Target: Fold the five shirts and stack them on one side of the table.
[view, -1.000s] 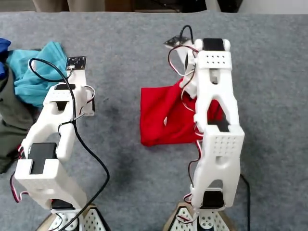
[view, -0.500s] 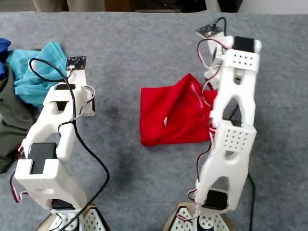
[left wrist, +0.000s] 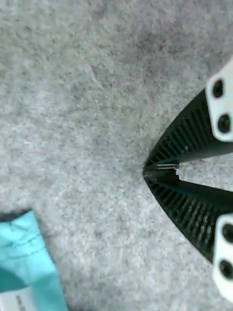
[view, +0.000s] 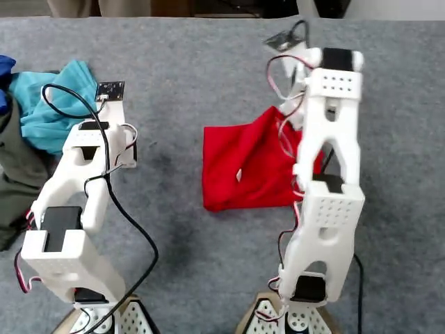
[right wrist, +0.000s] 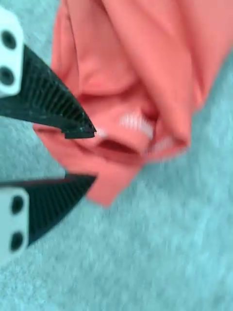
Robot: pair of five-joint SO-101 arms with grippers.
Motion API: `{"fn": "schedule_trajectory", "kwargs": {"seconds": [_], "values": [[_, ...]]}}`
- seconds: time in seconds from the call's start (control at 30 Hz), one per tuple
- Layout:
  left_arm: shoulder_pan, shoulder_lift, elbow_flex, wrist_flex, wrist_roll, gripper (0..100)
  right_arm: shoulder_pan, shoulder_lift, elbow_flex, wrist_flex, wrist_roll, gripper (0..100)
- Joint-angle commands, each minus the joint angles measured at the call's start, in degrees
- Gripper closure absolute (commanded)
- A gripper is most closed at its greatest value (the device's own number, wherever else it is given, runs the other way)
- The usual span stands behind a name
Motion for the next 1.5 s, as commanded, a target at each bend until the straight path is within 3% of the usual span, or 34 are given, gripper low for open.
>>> {"fn": "schedule_trajectory", "kwargs": {"seconds": [0.0,0.27,0.53,1.0,1.13,1.33,1.47], "values": [[0.53,-0.48,-1.05,-0.53,-0.26,98,-1.45,-5.93,5.85,0.09,-1.85,82.5],[0.53,-0.48,-1.14,-0.53,-0.26,98,-1.10,-2.68,10.51,-5.98,-2.20,83.0],[0.53,-0.48,-1.14,-0.53,-0.26,98,2.07,0.84,10.42,-9.23,-3.43,98.8],[0.53,-0.48,-1.14,-0.53,-0.26,98,9.01,1.10,1.10,-7.82,-2.02,99.3],[0.53,-0.48,-1.14,-0.53,-0.26,98,8.40,1.71,-0.75,-7.91,-0.35,97.6],[0.53,-0.48,-1.14,-0.53,-0.26,98,8.31,2.15,-4.26,-2.46,-0.18,80.7],[0.53,-0.48,-1.14,-0.53,-0.26,98,7.87,2.15,-9.63,0.97,-0.53,80.4]]}}
